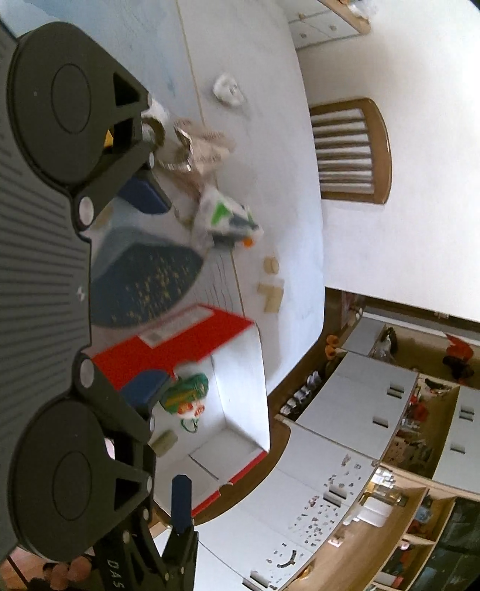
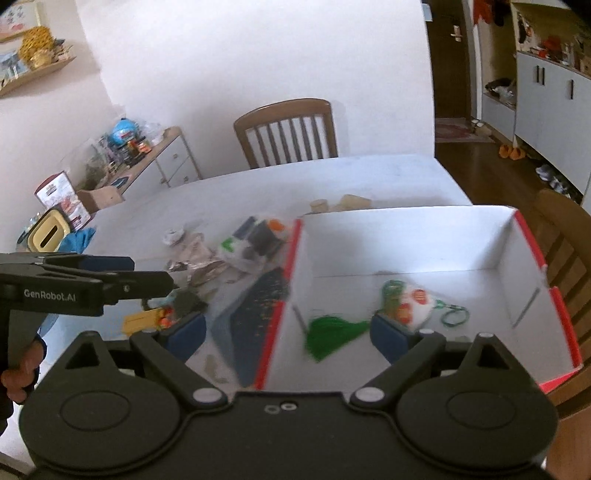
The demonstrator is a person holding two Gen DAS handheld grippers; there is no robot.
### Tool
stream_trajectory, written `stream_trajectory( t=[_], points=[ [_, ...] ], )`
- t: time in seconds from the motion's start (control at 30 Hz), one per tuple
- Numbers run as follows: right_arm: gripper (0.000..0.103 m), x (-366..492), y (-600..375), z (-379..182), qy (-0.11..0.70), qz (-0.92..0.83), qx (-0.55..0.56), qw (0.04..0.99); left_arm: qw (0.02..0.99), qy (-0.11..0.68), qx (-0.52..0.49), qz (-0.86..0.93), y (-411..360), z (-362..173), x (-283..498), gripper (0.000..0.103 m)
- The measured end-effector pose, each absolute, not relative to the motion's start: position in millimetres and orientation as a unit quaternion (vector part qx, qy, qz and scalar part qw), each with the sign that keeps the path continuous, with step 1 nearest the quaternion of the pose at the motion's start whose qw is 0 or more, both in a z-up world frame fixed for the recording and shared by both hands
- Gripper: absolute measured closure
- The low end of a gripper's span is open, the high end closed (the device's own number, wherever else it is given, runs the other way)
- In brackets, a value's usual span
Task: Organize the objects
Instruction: 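Move both tools back over the cluttered table, then grasp the white tape dispenser with the left tool while the right grasps the black mesh bag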
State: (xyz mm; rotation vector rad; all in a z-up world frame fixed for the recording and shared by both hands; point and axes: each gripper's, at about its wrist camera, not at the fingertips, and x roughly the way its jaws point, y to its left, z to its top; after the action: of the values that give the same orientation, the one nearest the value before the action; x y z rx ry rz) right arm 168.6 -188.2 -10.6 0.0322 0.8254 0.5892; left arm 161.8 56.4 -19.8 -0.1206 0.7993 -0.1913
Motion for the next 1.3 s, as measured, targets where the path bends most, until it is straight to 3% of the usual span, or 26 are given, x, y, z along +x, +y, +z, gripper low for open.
stream_trajectory(
  t=[0.67, 1.13, 1.3],
  points=[
    [0.010, 161, -80, -30, 0.415, 0.288, -0.019, 0.863, 0.913, 0.396, -0.061, -0.079, 183, -68, 138, 0.000],
    [0.016, 181, -22, -68, 0.440, 0.299, -0.056, 0.845, 0.910, 0.404, -0.003, -0.097, 186, -124, 119, 0.000],
    [0.023, 193, -2, -83, 0.450, 0.303, -0.063, 0.838, 0.904, 0.418, -0.008, -0.089, 186, -144, 117, 0.000]
  ],
)
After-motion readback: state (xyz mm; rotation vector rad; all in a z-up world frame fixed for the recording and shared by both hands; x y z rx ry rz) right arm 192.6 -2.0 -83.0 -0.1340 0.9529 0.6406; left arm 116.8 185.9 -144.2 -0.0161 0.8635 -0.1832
